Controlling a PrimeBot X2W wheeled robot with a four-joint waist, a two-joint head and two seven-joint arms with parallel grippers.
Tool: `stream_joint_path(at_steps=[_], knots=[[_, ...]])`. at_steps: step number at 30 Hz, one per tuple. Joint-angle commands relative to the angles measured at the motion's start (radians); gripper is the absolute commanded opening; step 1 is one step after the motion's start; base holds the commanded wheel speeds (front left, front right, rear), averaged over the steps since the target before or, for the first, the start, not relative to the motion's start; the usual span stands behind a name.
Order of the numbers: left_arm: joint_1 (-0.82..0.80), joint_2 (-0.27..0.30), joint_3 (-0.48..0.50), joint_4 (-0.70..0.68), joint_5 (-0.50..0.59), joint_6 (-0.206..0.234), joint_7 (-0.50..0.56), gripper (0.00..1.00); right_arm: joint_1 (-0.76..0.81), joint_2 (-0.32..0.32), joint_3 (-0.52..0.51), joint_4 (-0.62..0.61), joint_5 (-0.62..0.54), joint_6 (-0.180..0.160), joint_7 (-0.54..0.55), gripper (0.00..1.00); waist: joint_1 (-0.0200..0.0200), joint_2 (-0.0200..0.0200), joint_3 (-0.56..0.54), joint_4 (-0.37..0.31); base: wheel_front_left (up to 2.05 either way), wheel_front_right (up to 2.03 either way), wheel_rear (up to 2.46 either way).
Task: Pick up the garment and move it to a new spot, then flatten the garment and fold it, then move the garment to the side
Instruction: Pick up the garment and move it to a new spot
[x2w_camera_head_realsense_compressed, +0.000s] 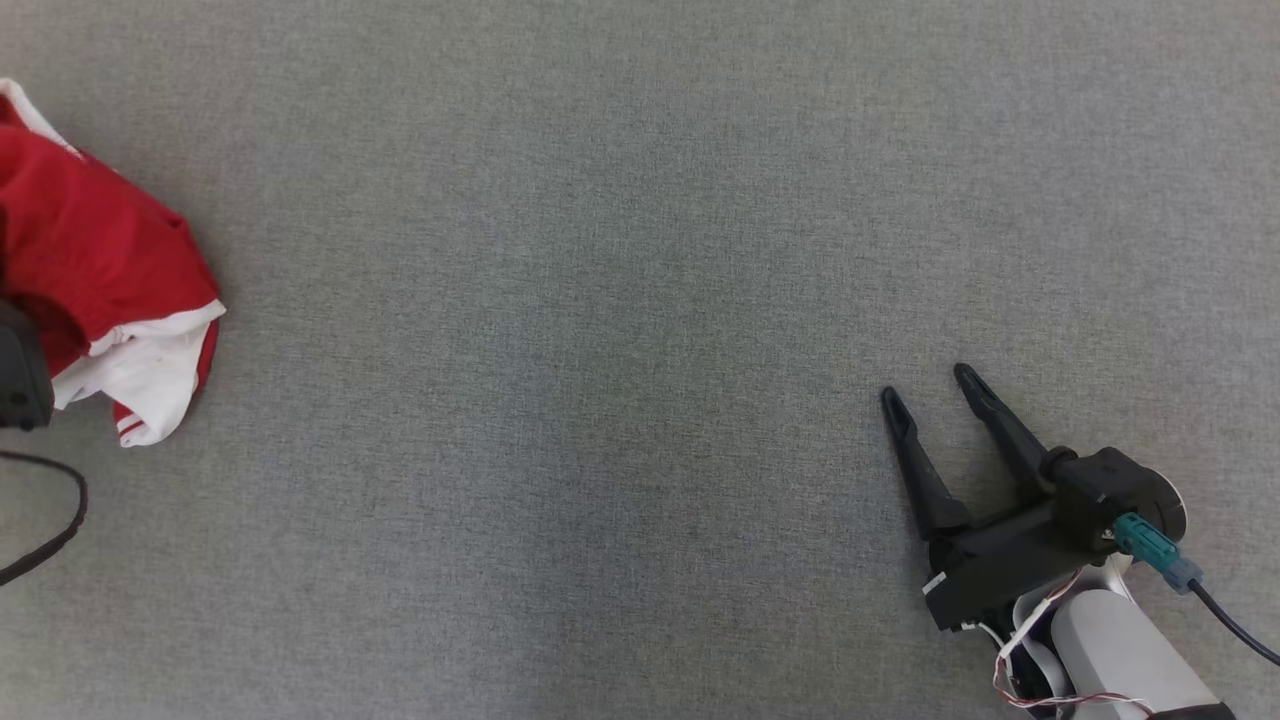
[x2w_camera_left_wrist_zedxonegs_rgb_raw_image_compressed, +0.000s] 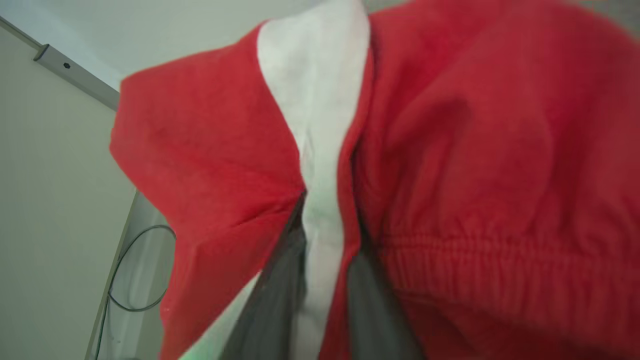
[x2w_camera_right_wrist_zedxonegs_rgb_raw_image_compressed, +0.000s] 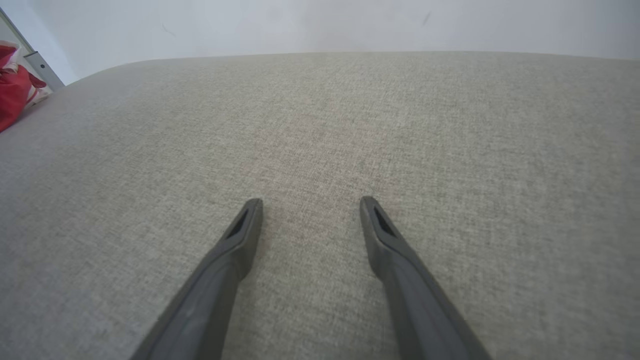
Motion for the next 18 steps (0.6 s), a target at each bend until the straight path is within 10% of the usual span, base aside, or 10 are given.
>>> stream_joint_path(at_steps=[1, 8, 18], knots=[[-0.018, 0.006, -0.007, -0.009, 0.014, 0.012, -0.019, 0.0, 0.027, -0.011, -0.01, 0.038, 0.009, -0.002, 0.01, 1.0, 0.0, 0.0001, -0.01, 0.007, 0.0, 0.0, 0.0], [-0.068, 0.022, -0.055, -0.109, 0.081, 0.081, -0.185, 0.0, 0.034, 0.028, 0.0, 0.038, 0.009, -0.002, 0.008, 1.0, 0.0, 0.0001, -0.068, 0.021, 0.0, 0.0, 0.0], [-0.113, -0.067, -0.129, -0.318, 0.069, 0.023, -0.277, 0.0, 0.057, 0.075, 0.001, 0.049, 0.013, -0.002, 0.006, 1.0, 0.0, 0.0001, -0.172, -0.005, 0.0, 0.0, 0.0]])
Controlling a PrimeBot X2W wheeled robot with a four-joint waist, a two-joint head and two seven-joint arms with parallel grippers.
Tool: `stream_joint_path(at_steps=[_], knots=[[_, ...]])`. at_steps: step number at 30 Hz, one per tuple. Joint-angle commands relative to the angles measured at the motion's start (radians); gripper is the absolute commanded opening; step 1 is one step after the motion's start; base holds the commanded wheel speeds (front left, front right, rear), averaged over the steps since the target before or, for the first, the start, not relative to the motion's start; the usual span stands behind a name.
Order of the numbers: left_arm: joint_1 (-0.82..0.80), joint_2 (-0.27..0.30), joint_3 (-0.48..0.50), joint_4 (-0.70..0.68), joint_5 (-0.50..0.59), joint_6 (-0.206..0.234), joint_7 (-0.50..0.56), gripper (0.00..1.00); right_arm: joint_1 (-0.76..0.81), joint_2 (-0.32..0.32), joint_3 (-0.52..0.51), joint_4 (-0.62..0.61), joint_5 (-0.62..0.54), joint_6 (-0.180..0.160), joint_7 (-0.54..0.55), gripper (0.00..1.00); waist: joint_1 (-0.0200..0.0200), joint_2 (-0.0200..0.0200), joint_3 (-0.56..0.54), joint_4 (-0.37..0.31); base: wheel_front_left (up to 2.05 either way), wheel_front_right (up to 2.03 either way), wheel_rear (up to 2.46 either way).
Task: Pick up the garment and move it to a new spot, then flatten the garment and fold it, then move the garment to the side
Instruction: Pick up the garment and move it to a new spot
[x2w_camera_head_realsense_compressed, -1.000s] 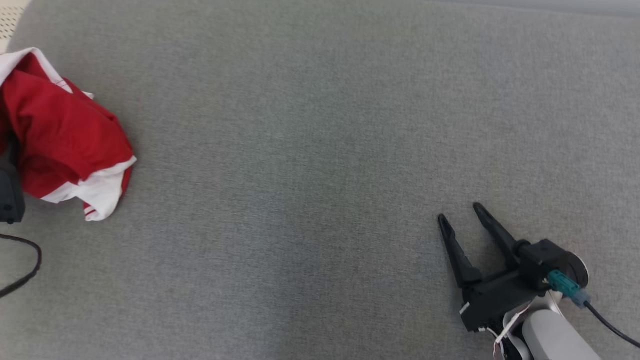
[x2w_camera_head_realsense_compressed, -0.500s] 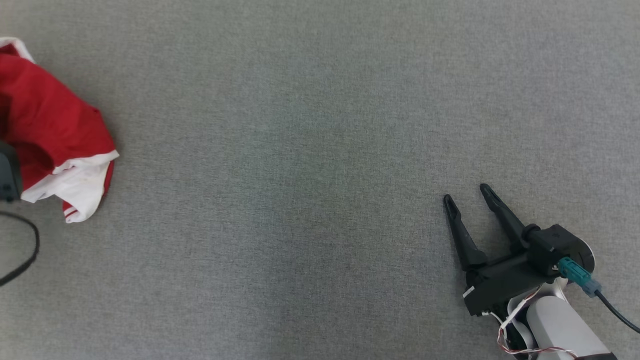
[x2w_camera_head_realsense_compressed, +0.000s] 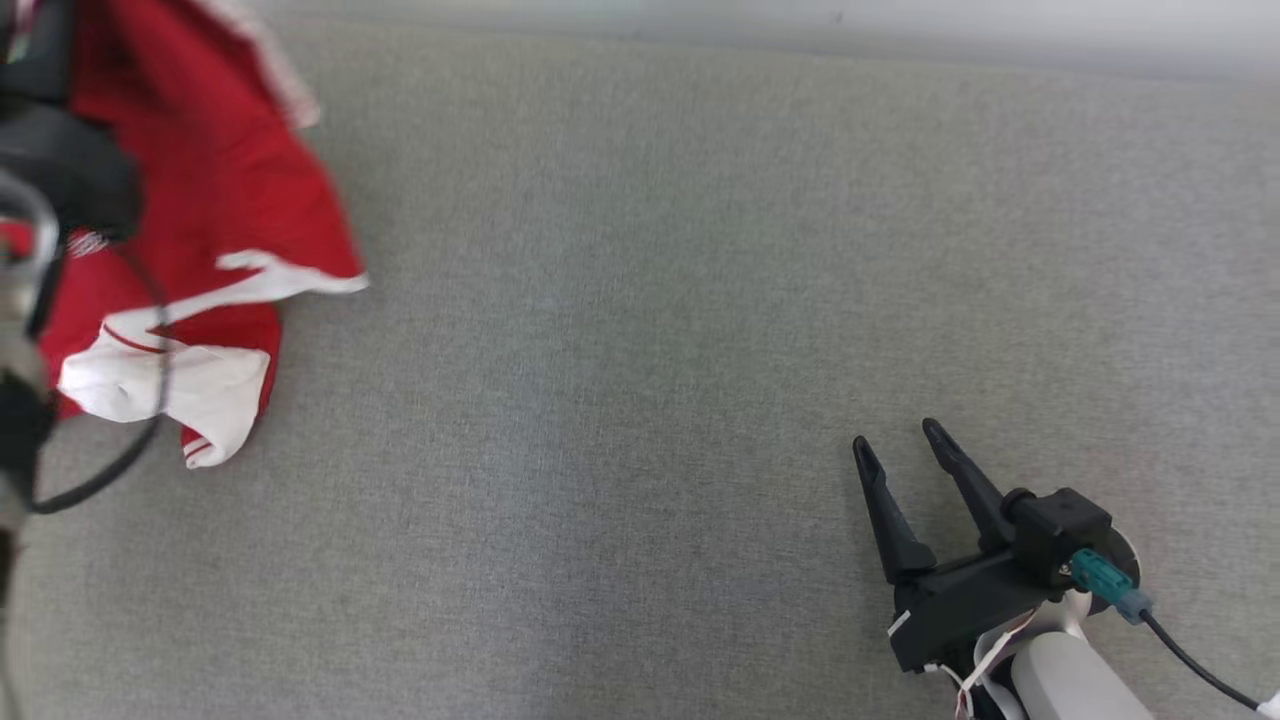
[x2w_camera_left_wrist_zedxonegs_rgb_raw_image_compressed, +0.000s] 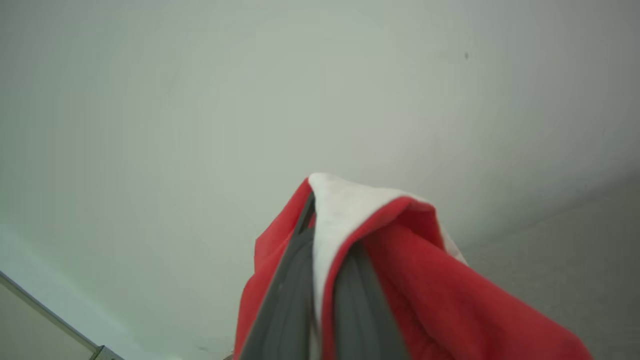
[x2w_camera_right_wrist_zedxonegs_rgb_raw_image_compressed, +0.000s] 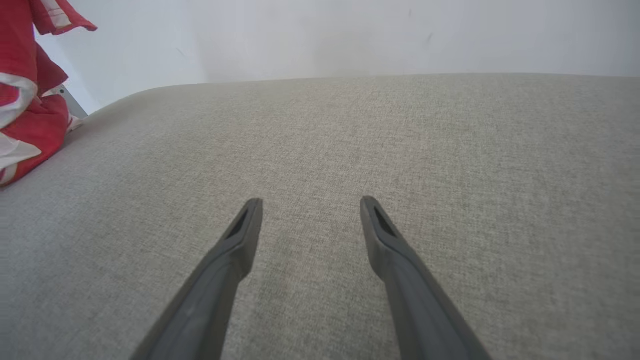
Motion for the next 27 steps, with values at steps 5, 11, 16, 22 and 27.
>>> stream_joint_path(at_steps=[5, 11, 16, 22, 27], knots=[[0.027, -0.08, -0.025, -0.107, -0.043, -0.016, -0.01, 0.0, 0.029, 0.027, -0.01, 0.009, 0.007, -0.001, 0.0, 1.0, 0.0, 0.0, -0.074, -0.045, 0.0, 0.0, 0.0], [0.119, -0.176, -0.062, -0.224, -0.082, -0.029, -0.01, 0.0, 0.045, 0.059, -0.021, 0.013, 0.008, -0.001, -0.001, 1.0, 0.0, 0.0, -0.114, -0.111, 0.0, 0.0, 0.0], [0.206, -0.251, -0.085, -0.251, -0.114, -0.034, -0.01, 0.0, 0.06, 0.069, -0.027, 0.017, 0.008, -0.001, -0.001, 1.0, 0.0, 0.0, -0.13, -0.172, 0.0, 0.0, 0.0], [0.293, -0.302, -0.083, -0.248, -0.137, -0.041, -0.01, 0.0, 0.064, 0.066, -0.037, 0.017, 0.004, -0.001, -0.001, 1.0, 0.0, 0.0, -0.135, -0.236, 0.0, 0.0, 0.0], [0.387, -0.329, -0.067, -0.238, -0.142, -0.033, -0.011, 0.0, 0.077, 0.066, -0.047, 0.018, 0.005, -0.001, -0.001, 1.0, 0.0, 0.0, -0.143, -0.271, 0.0, 0.0, 0.0]])
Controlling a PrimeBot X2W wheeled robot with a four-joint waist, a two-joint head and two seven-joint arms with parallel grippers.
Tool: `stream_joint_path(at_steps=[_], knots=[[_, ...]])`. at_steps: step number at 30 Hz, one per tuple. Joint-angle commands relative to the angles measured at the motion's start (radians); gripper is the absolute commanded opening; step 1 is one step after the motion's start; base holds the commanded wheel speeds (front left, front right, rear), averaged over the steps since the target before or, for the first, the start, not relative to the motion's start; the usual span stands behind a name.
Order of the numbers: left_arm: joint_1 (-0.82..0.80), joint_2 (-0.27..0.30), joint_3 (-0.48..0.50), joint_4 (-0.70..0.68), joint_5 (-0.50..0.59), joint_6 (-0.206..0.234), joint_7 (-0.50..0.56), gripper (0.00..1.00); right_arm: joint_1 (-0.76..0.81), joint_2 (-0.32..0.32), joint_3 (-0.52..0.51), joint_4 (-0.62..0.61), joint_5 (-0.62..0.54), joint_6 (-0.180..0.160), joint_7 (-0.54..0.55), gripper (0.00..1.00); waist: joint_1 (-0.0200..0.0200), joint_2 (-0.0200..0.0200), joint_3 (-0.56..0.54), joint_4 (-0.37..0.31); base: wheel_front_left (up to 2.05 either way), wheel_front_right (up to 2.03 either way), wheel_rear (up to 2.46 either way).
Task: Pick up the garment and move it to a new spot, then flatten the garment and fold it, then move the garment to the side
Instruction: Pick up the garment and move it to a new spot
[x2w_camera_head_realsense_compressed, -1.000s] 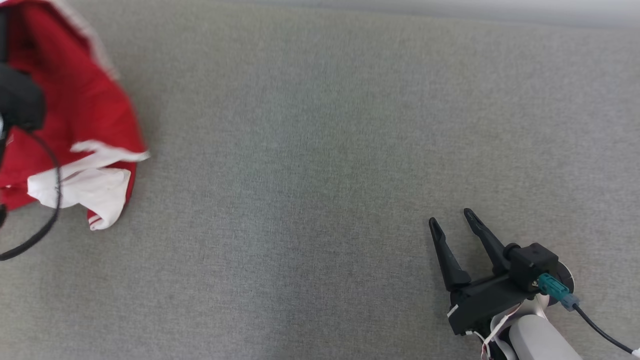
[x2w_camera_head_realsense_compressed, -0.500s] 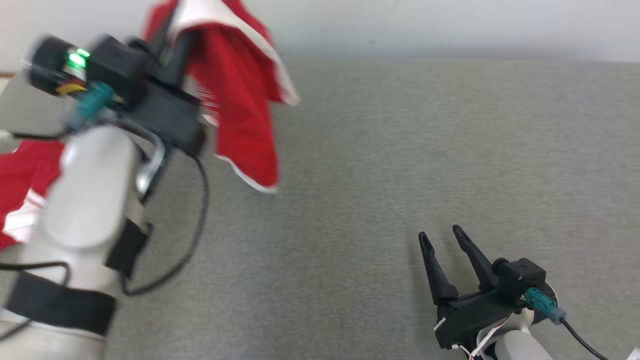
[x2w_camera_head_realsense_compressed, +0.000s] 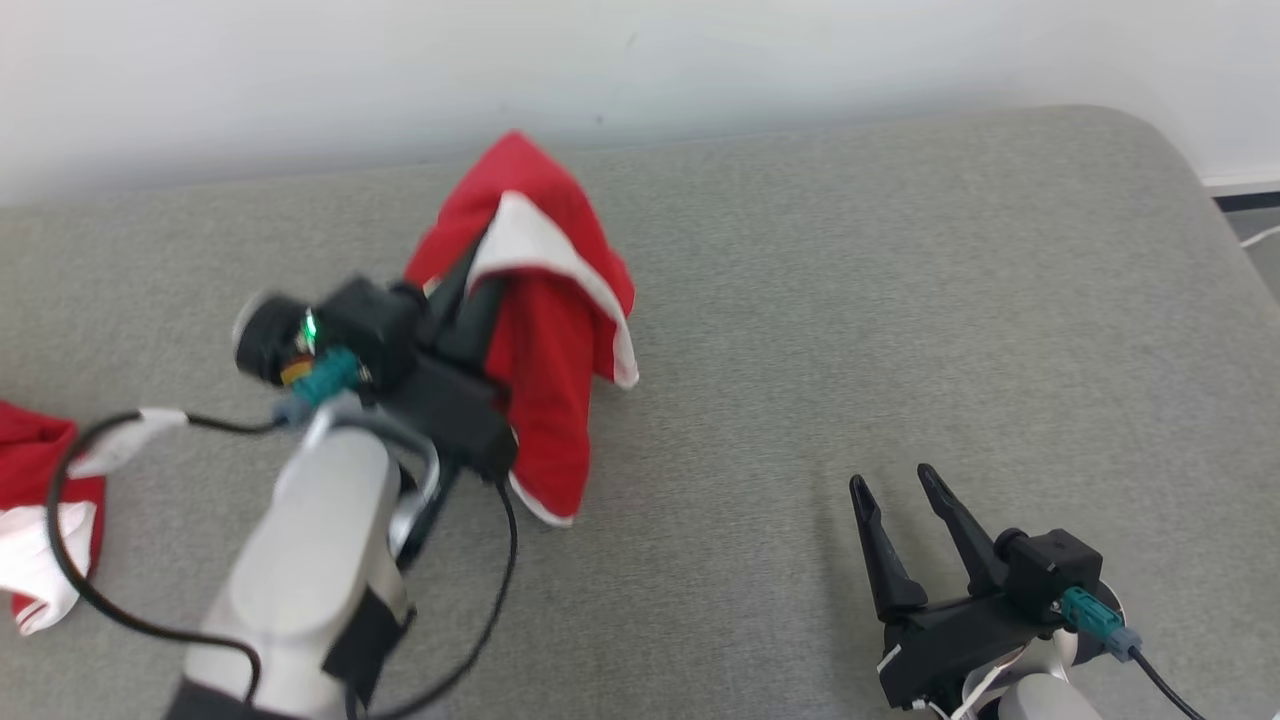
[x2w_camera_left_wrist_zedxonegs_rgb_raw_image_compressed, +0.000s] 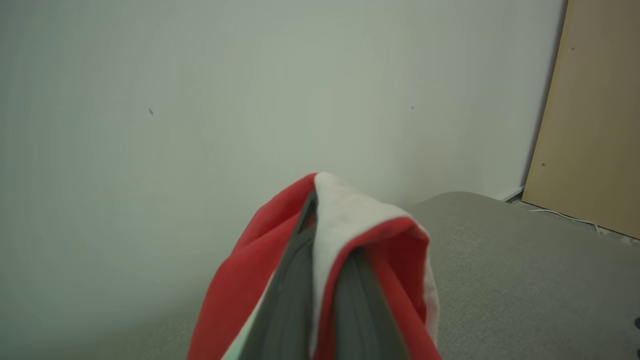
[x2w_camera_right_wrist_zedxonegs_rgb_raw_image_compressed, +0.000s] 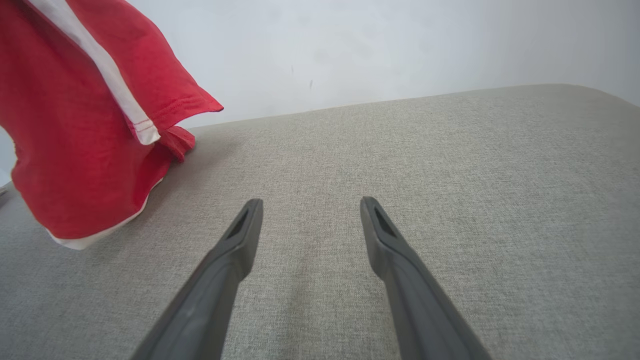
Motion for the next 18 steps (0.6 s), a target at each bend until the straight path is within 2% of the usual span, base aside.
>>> stream_joint_path(at_steps=[1, 7, 11, 12, 13, 14, 18], knots=[[0.047, -0.008, 0.006, 0.003, -0.003, 0.002, -0.004, 0.0, 0.018, -0.001, 0.002, 0.0, 0.004, -0.001, -0.001, 1.0, 0.0001, 0.0, -0.015, -0.028, 0.0, 0.0, 0.0], [0.186, -0.026, 0.03, 0.025, -0.025, 0.01, -0.004, 0.0, 0.024, -0.003, 0.003, 0.005, 0.006, -0.001, -0.001, 1.0, 0.0001, 0.0, -0.034, -0.039, 0.0, 0.0, 0.0], [0.256, -0.031, 0.048, 0.054, -0.017, 0.031, -0.004, 0.0, 0.014, 0.0, -0.001, 0.001, 0.005, -0.001, -0.001, 1.0, 0.0001, 0.0, -0.041, -0.04, 0.0, 0.0, 0.0], [0.272, -0.031, 0.054, 0.06, -0.015, 0.036, -0.004, 0.18, 0.012, 0.001, -0.001, 0.0, 0.004, -0.001, -0.001, 1.0, 0.0001, 0.0, -0.044, -0.04, 0.0, 0.0, 0.0], [0.287, -0.032, 0.053, 0.069, -0.004, 0.036, -0.004, 0.5, 0.012, 0.002, 0.002, 0.0, 0.003, -0.001, -0.001, 1.0, 0.0001, 0.0, -0.046, -0.04, 0.0, 0.0, 0.0], [0.299, -0.033, 0.054, 0.08, 0.001, 0.037, -0.004, 1.0, 0.013, 0.002, 0.003, 0.0, 0.004, -0.001, -0.001, 1.0, 0.0001, 0.0, -0.049, -0.04, 0.0, 0.0, 0.0], [0.341, -0.033, 0.08, 0.085, 0.026, 0.054, -0.004, 1.0, 0.014, 0.0, 0.003, 0.001, 0.008, -0.001, -0.001, 1.0, 0.0001, 0.0, -0.059, -0.042, 0.0, 0.0, 0.0]])
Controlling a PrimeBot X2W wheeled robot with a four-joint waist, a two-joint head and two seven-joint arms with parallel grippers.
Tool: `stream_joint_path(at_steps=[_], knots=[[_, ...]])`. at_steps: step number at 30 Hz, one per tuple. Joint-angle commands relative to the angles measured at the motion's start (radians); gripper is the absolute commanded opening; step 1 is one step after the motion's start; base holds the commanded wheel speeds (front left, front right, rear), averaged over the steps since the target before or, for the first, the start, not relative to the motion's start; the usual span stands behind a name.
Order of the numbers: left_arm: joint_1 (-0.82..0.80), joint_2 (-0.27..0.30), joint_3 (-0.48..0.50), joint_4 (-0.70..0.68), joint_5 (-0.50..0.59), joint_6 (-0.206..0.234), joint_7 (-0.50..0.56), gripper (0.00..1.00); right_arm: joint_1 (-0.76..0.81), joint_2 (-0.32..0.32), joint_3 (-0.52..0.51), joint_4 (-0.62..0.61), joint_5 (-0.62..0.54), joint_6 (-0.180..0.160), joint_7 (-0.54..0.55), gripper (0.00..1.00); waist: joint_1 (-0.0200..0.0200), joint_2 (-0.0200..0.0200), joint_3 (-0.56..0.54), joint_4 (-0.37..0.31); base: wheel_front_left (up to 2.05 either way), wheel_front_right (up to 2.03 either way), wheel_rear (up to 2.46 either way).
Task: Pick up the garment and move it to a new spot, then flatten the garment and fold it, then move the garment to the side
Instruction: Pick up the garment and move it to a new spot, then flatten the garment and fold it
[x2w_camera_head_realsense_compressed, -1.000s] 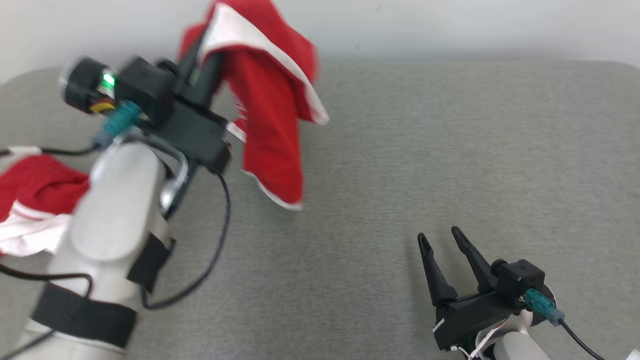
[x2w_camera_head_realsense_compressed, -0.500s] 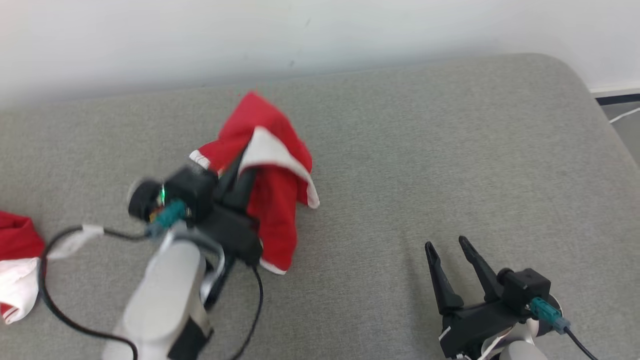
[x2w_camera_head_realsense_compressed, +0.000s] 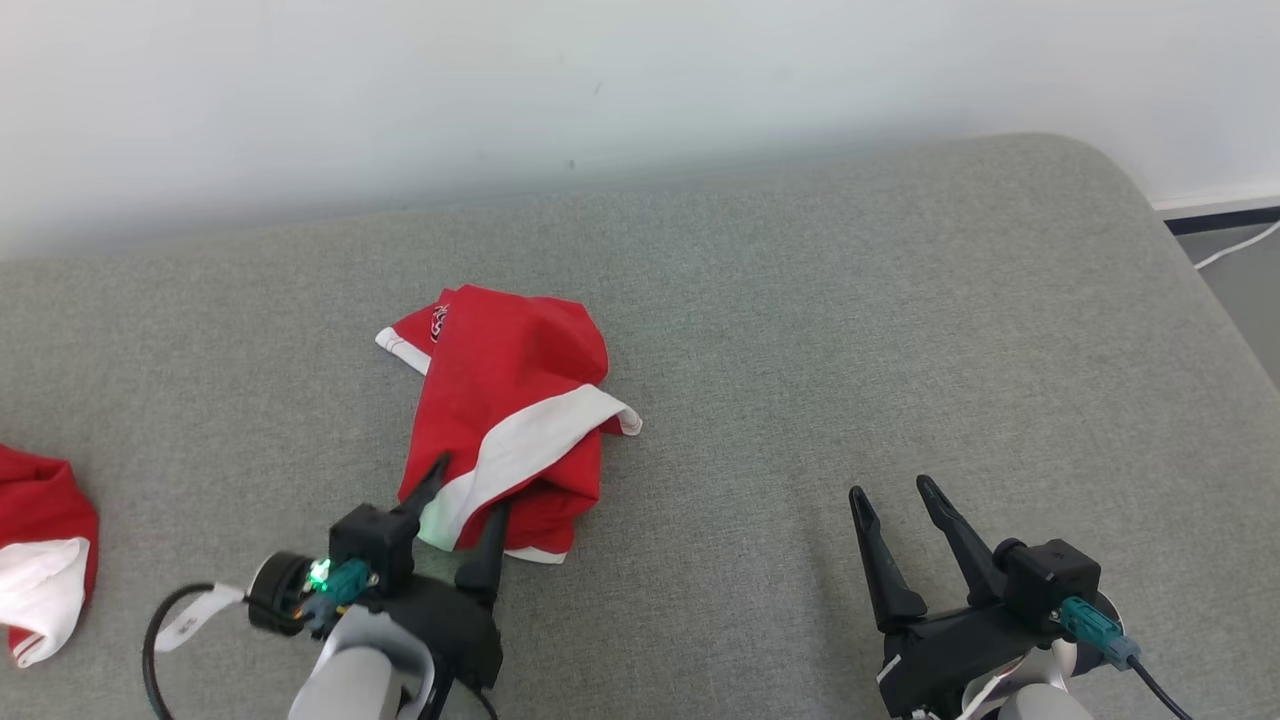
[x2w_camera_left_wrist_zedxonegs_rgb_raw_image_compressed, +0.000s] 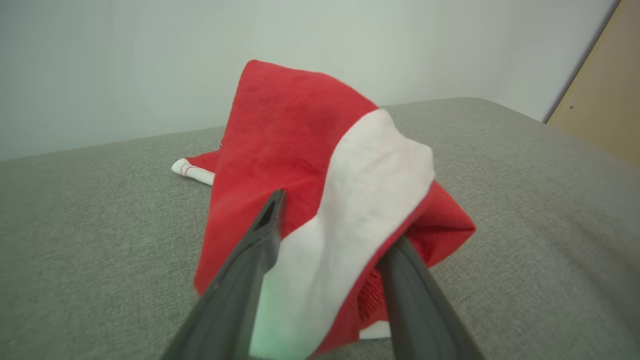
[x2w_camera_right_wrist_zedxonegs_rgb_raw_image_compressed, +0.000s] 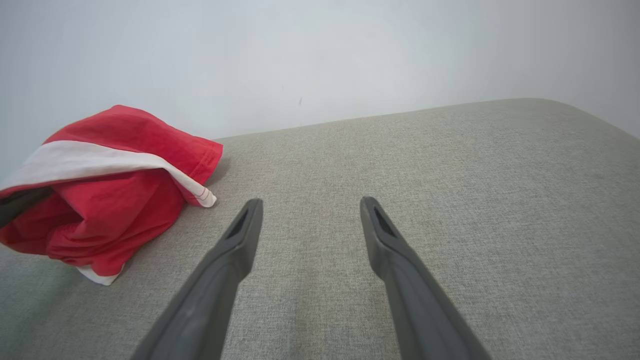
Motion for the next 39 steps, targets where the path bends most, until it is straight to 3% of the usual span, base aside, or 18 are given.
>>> stream_joint_path(at_steps=[1, 11, 26, 39], knots=[[0.019, 0.001, 0.008, -0.001, 0.011, 0.005, -0.004, 1.0, -0.003, -0.002, 0.001, -0.001, 0.006, -0.001, -0.001, 1.0, 0.0001, 0.0, -0.003, -0.001, 0.0, 0.0, 0.0], [0.144, 0.012, 0.085, -0.046, 0.064, 0.055, -0.004, 1.0, 0.027, -0.004, -0.014, 0.001, 0.004, -0.001, -0.001, 1.0, 0.0001, 0.0, -0.027, 0.004, 0.0, 0.0, 0.0], [0.352, 0.0, 0.213, -0.208, 0.038, 0.084, -0.004, 1.0, 0.052, 0.013, -0.031, 0.001, -0.005, -0.001, -0.001, 1.0, 0.0001, 0.0, -0.056, 0.037, 0.0, 0.0, 0.0], [0.407, -0.001, 0.212, -0.284, 0.006, 0.08, -0.004, 1.0, 0.016, -0.009, -0.018, 0.022, -0.012, -0.001, -0.001, 1.0, 0.0001, 0.0, -0.021, 0.159, 0.0, 0.0, 0.0]])
